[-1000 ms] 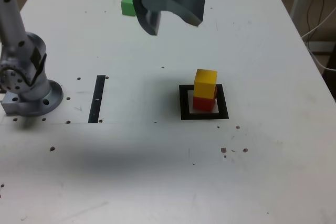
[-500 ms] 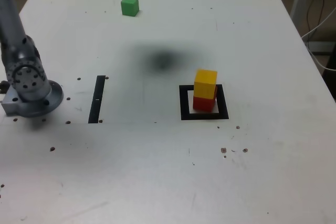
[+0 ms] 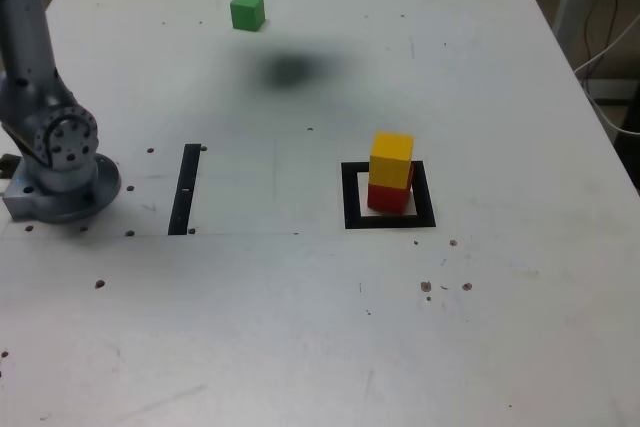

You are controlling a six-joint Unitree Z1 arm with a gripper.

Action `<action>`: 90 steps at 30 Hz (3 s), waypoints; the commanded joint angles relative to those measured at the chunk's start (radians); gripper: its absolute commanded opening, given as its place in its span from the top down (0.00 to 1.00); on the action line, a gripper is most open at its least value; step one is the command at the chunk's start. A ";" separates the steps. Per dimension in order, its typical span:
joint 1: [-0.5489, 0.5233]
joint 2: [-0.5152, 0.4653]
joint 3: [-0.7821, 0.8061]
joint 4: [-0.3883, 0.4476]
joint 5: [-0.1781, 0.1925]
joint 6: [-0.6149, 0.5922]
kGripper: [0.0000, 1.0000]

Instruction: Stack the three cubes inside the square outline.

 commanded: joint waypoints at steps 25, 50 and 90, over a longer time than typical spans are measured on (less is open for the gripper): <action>0.227 0.312 -0.117 0.017 -0.019 0.058 0.10; 0.225 0.427 -0.186 0.080 -0.033 0.064 0.46; -0.267 0.077 -0.095 0.239 -0.096 -0.164 0.76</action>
